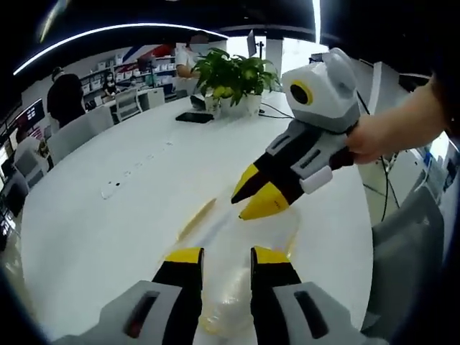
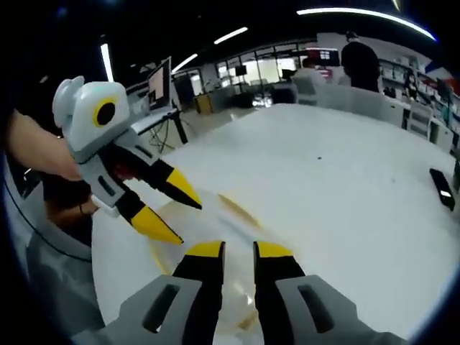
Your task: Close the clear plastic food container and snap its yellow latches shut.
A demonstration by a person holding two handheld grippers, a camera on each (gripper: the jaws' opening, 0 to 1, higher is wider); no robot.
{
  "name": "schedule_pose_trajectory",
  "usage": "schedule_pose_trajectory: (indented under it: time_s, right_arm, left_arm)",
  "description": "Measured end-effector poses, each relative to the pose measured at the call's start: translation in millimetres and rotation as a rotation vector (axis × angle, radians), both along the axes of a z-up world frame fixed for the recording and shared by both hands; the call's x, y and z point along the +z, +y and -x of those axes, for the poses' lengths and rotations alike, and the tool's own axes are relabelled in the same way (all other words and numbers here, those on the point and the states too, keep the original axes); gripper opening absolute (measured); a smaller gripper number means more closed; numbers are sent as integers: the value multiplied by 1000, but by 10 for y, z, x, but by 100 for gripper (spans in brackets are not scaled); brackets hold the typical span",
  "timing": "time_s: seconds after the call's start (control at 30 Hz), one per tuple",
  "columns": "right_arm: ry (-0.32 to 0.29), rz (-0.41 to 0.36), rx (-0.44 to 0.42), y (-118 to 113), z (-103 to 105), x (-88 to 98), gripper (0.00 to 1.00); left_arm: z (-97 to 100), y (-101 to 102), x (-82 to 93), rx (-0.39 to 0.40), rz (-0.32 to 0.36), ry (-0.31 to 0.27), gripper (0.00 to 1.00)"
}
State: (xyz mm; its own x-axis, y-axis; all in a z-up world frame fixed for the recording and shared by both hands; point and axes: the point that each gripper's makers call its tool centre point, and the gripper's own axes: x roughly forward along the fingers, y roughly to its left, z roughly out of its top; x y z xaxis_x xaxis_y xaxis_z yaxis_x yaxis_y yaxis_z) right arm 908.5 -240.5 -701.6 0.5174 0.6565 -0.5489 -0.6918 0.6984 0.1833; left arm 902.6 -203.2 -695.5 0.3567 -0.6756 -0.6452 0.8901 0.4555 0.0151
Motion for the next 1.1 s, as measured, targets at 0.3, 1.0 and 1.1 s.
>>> schedule_pose_trajectory:
  time_s: [0.3,1.0,1.1]
  right_arm:
    - [-44,42,51,47,-39,-16,11]
    - [-63,46,86,202,-146,-18,10]
    - [-65,50,91,226,-162,-20,9]
  left_arm:
    - [29,-39,-44,-13,6,5,18]
    - [152,-140,-93,-72,0,-24,17]
    - [177,-158,-90,-86,-2,-34,17]
